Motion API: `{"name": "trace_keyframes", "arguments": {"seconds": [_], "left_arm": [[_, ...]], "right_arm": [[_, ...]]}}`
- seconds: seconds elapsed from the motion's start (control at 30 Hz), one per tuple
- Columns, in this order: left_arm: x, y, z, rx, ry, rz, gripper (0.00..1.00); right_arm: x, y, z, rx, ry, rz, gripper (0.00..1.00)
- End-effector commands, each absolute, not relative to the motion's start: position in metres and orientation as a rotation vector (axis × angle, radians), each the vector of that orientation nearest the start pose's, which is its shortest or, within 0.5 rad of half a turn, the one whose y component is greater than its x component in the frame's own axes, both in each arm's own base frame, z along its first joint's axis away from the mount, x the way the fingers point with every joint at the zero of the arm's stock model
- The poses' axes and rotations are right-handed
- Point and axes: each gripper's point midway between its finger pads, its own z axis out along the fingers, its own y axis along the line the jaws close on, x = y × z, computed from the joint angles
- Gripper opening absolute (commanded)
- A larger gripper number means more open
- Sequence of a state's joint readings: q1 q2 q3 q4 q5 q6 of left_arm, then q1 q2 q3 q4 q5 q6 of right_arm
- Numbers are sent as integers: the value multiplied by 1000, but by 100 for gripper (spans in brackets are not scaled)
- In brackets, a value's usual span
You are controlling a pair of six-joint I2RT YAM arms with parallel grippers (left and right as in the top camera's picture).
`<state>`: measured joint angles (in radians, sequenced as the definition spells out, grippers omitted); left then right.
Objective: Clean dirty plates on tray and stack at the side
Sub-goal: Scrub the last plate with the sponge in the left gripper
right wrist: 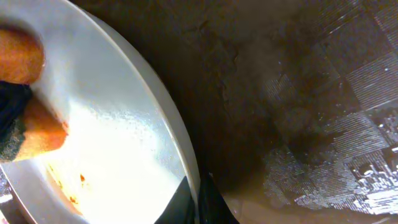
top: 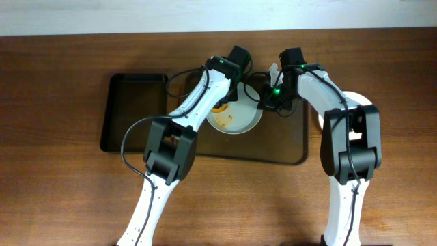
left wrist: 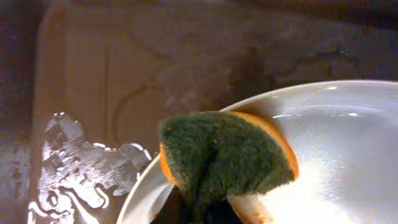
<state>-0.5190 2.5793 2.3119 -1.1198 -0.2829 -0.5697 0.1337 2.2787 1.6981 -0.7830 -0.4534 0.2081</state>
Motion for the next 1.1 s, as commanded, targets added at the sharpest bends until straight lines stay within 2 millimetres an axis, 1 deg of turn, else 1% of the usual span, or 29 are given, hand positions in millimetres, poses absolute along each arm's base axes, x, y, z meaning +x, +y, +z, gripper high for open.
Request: {"name": "trace_keyframes", "arguments": {"seconds": [0.0,0.03,0.07,0.1,0.13,0.17,0.2,0.23,0.27,0.3,0.37,0.4,0.47,0.5,0.53,0.57,0.6,0.67,0.7,0.73,0.8,0.83,0.87,0.93,0.97,1.03,1.07], "left_arm": [[457,-206,-24,-127,3005,315,0],[440,-208,-26,-121,3087,293,0],[421,-215,-27,-125,3184,229,0],[406,-219,-26,-132,3257,188,0],[397,-226,-26,-132,3299,140,0],[394,-233,-26,-128,3316,92,0],[393,-245,-26,-40,3322,9,0],[401,-254,-27,100,3281,-42,0],[414,-265,-29,213,3212,-96,0],[426,-269,-30,217,3157,-104,0],[452,-266,-29,206,3040,-35,0],[469,-264,-27,194,2965,11,0],[484,-256,-24,173,2892,94,0],[486,-254,-23,165,2885,113,0],[478,-251,-25,112,2920,122,0],[469,-253,-26,100,2957,108,0],[447,-264,-30,123,3057,8,0],[412,-289,-28,152,3202,-210,0],[410,-294,-28,164,3201,-233,0],[412,-301,-28,180,3179,-248,0],[425,-308,-27,186,3120,-281,0],[438,-304,-27,175,3067,-237,0],[460,-287,-27,144,2980,-88,0],[488,-255,-20,44,2838,166,0],[501,-232,-11,-73,2734,338,0],[496,-224,-11,-149,2737,376,0],[485,-222,-14,-187,2776,388,0]], "right_arm": [[461,138,-5,54,2955,700,4],[461,138,-4,54,2954,700,4],[461,138,-4,54,2954,700,4],[461,138,-4,54,2954,700,4],[461,138,-4,54,2954,700,4],[461,138,-4,54,2954,700,4],[461,138,-4,54,2954,700,4],[461,138,-4,54,2954,700,4],[461,138,-4,54,2954,700,4],[461,138,-4,54,2954,700,4],[461,138,-4,54,2954,700,4],[461,138,-4,54,2954,700,4],[461,138,-4,54,2954,700,4],[461,138,-4,54,2954,700,4],[461,138,-4,54,2954,700,4],[461,138,-4,54,2954,700,4],[461,138,-4,54,2954,700,4],[461,138,-4,54,2954,700,4],[461,138,-4,54,2954,700,4],[461,138,-4,54,2954,700,4],[461,138,-4,55,2955,700,4],[460,138,-5,56,2957,700,4],[460,138,-5,56,2959,700,4],[460,138,-5,56,2958,700,4],[460,138,-5,55,2958,700,4],[460,138,-5,55,2958,700,4],[460,138,-5,55,2958,700,4]]}}
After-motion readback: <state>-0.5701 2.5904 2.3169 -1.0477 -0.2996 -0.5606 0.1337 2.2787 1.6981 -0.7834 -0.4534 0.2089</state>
